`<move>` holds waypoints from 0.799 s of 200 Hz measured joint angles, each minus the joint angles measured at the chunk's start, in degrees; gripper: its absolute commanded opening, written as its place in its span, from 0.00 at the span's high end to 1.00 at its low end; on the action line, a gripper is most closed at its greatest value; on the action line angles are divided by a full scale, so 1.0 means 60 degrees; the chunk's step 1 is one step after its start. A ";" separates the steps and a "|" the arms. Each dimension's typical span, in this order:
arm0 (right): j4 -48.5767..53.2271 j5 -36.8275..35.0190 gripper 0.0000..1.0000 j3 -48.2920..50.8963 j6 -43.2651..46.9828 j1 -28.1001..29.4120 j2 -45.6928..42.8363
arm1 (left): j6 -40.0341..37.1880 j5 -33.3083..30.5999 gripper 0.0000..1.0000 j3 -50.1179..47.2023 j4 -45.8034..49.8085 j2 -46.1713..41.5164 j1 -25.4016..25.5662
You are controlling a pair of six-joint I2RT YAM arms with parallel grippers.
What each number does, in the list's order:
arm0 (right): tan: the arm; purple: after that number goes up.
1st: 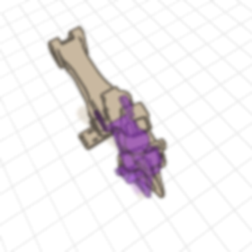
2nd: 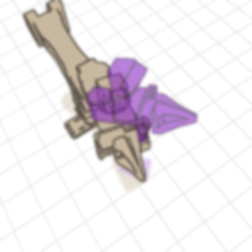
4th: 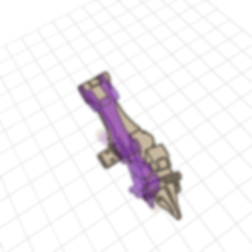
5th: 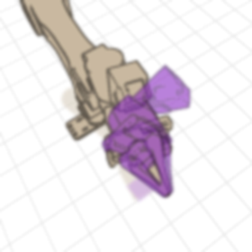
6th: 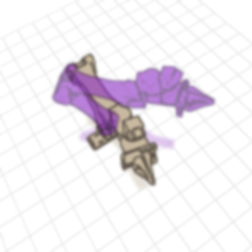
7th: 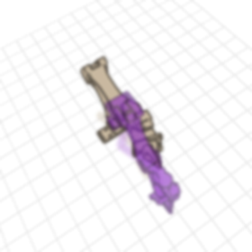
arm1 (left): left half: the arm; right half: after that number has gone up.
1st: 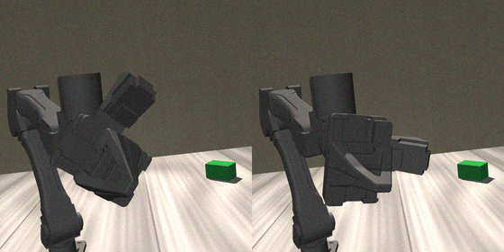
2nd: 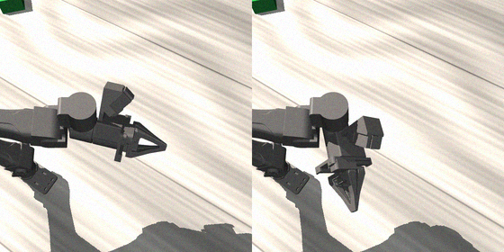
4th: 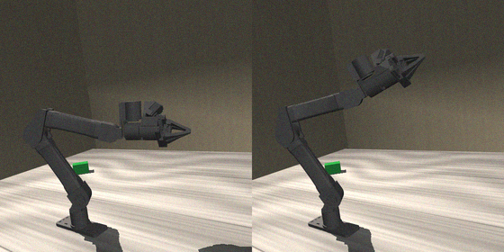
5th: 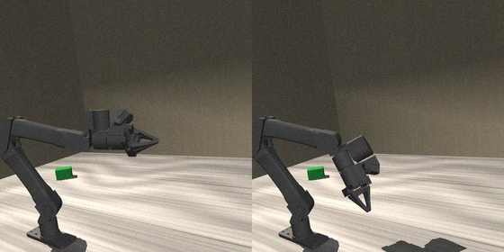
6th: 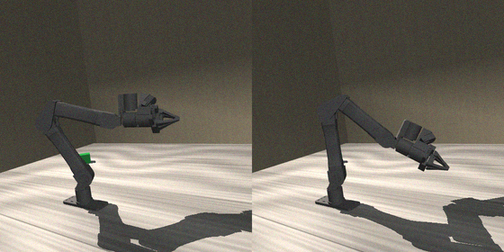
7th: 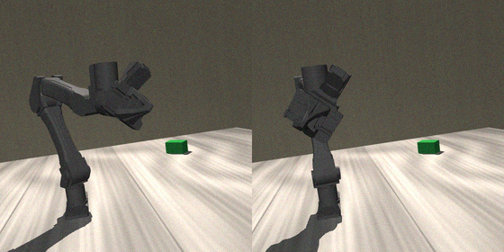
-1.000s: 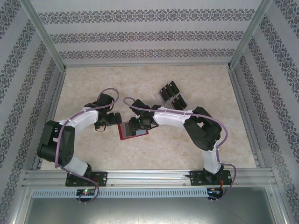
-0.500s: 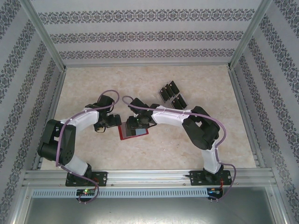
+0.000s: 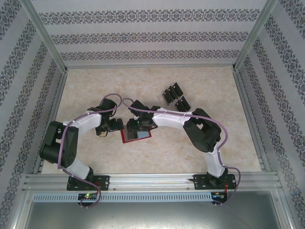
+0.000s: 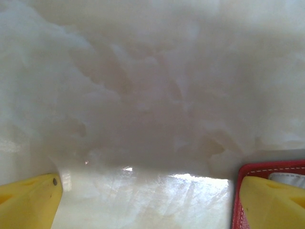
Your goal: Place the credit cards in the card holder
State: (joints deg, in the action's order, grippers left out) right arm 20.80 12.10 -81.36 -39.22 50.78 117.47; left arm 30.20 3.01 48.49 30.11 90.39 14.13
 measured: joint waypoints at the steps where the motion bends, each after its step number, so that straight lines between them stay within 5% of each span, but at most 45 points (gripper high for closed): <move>1: 0.0000 0.0000 0.54 -0.0007 0.0000 0.0000 0.0004 | 0.0000 0.0000 0.03 0.0000 0.0000 0.0000 0.0000; 160: 0.0018 0.0040 0.54 0.0138 0.0007 0.0066 -0.0324 | -0.0004 -0.0004 0.03 0.0000 -0.0015 0.0036 0.0000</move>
State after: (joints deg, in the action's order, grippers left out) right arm 20.91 12.34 -80.53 -39.18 51.18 115.52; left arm 30.17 2.98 48.49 30.02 90.61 14.13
